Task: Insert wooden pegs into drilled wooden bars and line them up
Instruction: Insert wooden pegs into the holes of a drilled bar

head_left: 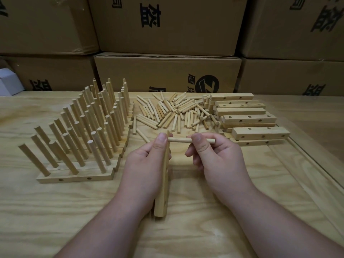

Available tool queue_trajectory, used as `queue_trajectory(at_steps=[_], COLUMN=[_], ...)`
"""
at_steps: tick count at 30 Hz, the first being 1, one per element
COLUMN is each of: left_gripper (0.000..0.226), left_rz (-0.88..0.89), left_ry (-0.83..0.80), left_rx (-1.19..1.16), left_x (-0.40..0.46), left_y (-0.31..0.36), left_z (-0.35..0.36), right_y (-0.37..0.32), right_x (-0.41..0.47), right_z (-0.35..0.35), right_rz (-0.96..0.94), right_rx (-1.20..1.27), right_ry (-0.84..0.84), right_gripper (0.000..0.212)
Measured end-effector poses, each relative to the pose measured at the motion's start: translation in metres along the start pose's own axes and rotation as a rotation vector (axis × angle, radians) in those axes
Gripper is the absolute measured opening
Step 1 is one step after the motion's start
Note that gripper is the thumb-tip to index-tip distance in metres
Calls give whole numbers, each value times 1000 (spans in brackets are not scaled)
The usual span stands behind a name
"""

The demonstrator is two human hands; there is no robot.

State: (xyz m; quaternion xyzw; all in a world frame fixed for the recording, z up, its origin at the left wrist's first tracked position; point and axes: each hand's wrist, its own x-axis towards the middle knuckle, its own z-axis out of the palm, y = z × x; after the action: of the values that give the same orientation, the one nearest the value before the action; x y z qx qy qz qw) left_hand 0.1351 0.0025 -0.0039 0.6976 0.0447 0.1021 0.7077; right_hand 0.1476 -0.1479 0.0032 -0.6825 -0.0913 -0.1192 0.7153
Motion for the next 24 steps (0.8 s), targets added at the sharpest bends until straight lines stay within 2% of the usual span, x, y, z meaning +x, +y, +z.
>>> queue_trajectory(at_steps=[3,6,12,16,24], left_gripper=[60,57,52,56,50], left_rz=[7,8,-1,-25,-49], left_ry=[-16,-23,-17,14,-48], left_rx=[29,30,-18,-23,-99], left_x=[0,0,-1,-1,1], left_y=[0,1,4,4,4], left_z=[0,1,3,4,1], right_y=[1,3,5,6,8], right_x=[2,3,0,-1,4], right_z=[-1,-2,1,3,2], right_rz=[58,89,17,-10,204], right_rx=[41,59,30,-19,172], right_ry=[13,33,-38,-33,-141], right_gripper=[40,42,40,55,86])
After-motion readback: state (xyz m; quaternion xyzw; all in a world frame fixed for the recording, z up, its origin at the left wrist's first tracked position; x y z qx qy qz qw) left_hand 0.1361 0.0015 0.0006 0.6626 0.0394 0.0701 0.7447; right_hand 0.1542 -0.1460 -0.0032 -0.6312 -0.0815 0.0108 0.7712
